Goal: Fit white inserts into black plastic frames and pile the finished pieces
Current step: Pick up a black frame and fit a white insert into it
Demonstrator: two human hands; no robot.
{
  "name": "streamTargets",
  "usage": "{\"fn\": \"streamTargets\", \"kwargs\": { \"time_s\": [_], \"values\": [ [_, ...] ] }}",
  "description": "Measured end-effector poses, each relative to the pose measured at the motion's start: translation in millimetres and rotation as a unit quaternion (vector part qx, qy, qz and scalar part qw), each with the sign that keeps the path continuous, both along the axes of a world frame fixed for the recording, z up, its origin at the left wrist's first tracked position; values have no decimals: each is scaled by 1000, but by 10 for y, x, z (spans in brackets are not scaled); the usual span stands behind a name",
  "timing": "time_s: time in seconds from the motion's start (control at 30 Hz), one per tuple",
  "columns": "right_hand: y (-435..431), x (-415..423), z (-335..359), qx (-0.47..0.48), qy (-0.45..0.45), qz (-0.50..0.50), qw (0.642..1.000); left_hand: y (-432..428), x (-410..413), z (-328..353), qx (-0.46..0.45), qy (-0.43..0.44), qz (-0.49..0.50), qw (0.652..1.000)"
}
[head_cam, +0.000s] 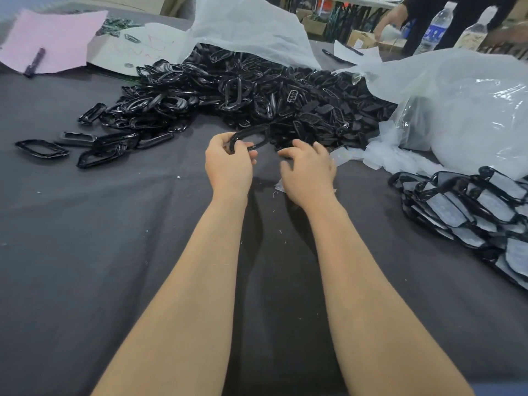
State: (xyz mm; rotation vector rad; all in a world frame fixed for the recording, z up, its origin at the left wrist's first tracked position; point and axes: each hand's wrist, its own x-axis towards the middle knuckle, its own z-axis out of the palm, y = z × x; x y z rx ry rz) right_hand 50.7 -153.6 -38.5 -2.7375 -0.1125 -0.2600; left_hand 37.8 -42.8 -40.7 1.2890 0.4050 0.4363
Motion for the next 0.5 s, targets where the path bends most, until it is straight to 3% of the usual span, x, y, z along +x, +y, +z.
{"fn": "streamTargets", "kwargs": {
  "time_s": [0.13, 0.3, 0.4, 0.5],
  "values": [
    [113, 73, -77, -59, 82, 1, 995, -5, 0, -4, 0, 4, -3, 1000],
    [105, 87, -102, -51, 12, -50, 997, 2, 7, -9, -1, 8, -11, 1000],
    [13, 80, -43, 77, -81, -82, 990, -4, 3, -11, 8, 4, -18, 1000],
    [-75, 57, 50, 310, -90, -57, 945, -25, -9, -6, 20, -1, -30, 999]
  ]
}}
